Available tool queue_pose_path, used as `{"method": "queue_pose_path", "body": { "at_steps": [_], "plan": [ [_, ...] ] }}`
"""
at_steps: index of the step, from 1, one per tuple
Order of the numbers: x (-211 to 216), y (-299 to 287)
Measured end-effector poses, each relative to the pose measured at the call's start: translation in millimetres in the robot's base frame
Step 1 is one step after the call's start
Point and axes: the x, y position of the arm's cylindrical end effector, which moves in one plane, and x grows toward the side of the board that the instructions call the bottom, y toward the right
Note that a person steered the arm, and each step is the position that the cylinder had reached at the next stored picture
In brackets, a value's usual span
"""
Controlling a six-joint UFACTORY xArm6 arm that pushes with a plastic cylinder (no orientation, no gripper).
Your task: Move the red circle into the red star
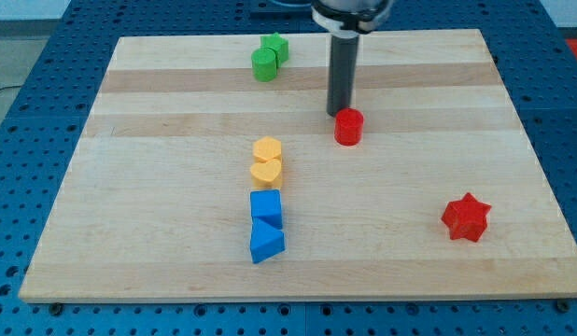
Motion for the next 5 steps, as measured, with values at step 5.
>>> {"method": "queue_pose_path", "body": {
  "at_steps": [5],
  "plan": [
    [29,70]
  ]
}}
